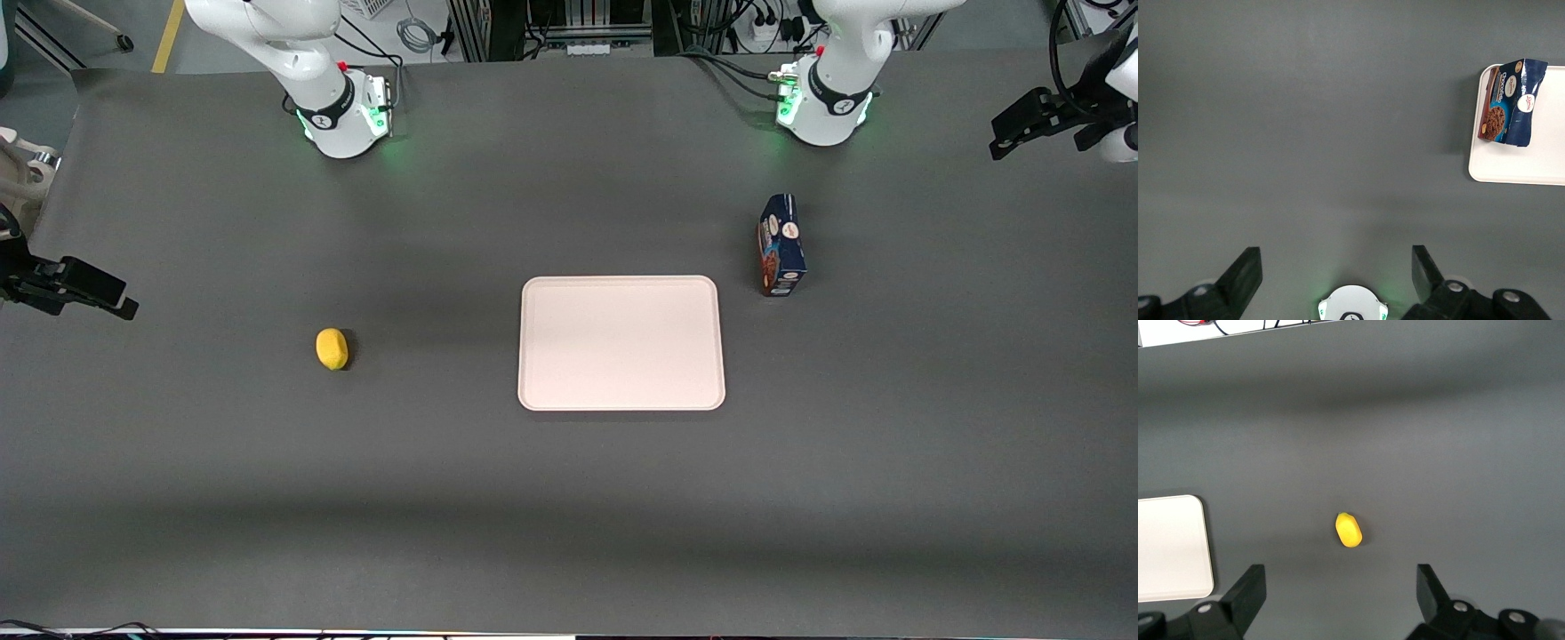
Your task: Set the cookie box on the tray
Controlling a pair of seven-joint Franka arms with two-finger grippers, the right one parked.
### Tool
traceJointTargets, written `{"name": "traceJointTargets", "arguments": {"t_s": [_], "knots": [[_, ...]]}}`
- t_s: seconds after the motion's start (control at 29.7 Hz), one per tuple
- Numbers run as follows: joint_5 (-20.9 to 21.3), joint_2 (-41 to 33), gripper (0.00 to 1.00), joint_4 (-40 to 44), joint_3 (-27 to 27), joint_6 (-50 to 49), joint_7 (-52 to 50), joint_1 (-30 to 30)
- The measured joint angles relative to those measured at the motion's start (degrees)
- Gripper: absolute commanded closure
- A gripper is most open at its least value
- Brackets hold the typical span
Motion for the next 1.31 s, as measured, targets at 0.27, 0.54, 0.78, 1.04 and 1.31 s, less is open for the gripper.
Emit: {"name": "traceJointTargets", "arguments": {"t_s": [0.27,0.54,0.78,1.04,1.31], "knots": [[0.0,0.0,0.00,0.0,0.0,0.0,0.0,0.0],[0.0,0.0,0.00,0.0,0.0,0.0,0.0,0.0],[-0.1,-0.5,0.00,0.7,-0.8,-1.9,0.0,0.0],[-3.1,-3.8,0.00,1.8,-6.1,-8.3,-2.1,0.0],[-7.8,-9.1,0.00,-7.6,-10.2,-5.6,-6.6,0.0]]}}
